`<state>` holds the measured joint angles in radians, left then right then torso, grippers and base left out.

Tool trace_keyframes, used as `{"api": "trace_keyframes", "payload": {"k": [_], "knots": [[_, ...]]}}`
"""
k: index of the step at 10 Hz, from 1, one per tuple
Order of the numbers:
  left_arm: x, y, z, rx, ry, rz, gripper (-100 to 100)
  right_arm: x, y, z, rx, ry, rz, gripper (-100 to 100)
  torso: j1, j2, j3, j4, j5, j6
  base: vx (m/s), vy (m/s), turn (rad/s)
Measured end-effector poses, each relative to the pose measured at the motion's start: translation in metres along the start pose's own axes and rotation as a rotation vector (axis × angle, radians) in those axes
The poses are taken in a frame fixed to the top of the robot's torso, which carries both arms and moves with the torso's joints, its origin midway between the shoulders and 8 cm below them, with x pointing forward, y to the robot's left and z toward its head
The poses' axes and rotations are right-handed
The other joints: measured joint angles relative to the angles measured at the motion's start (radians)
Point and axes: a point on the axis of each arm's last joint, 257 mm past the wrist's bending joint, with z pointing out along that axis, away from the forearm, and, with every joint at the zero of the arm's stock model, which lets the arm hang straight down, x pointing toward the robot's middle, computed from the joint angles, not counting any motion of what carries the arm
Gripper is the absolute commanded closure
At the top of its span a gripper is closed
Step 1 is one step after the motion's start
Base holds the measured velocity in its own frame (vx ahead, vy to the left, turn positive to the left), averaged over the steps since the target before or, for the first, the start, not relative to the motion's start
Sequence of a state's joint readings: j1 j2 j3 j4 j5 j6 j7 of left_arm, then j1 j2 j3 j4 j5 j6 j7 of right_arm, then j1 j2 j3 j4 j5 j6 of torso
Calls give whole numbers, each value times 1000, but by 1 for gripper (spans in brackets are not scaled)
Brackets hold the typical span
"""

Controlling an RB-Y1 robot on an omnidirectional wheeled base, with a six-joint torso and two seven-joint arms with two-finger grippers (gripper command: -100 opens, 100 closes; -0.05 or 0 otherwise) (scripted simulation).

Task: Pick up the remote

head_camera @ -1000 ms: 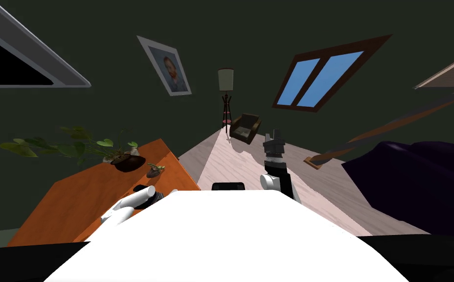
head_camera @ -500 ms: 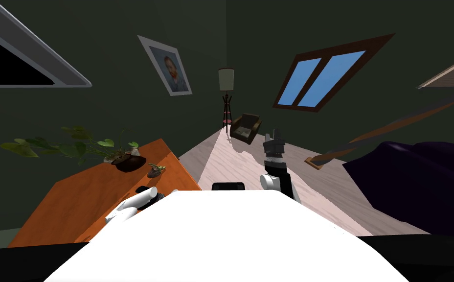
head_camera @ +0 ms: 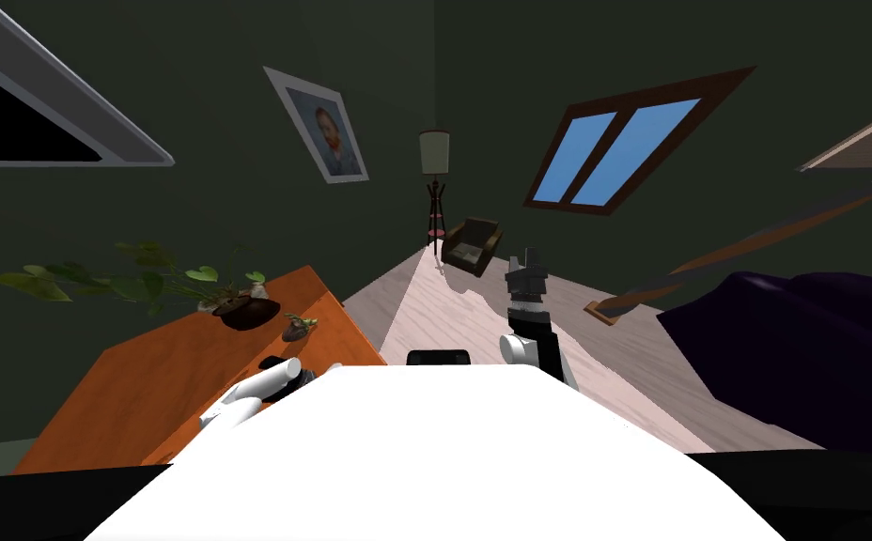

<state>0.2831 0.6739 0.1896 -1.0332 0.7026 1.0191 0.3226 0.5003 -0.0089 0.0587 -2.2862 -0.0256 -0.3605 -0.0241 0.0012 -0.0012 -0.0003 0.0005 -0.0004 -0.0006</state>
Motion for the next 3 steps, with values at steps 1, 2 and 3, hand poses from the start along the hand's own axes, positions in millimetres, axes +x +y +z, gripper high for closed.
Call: {"api": "trace_keyframes", "payload": {"k": [1, 2, 3], "knots": [[-1, -3, -5, 2, 0, 0, 100, 0, 0, 0, 0, 0, 0, 0, -1, 1, 0, 0, 0, 0, -14, -44, -3], [-2, -7, -10, 1, 1, -1, 100, 0, 0, 0, 0, 0, 0, 0, -2, 1, 0, 0, -1, 0, -5, -18, 2], [-3, -8, -11, 0, 0, -1, 0, 0, 0, 0, 0, 0, 0, 0, -1, 0, 0, 0, 0, 0, 0, 0, 0]]}}
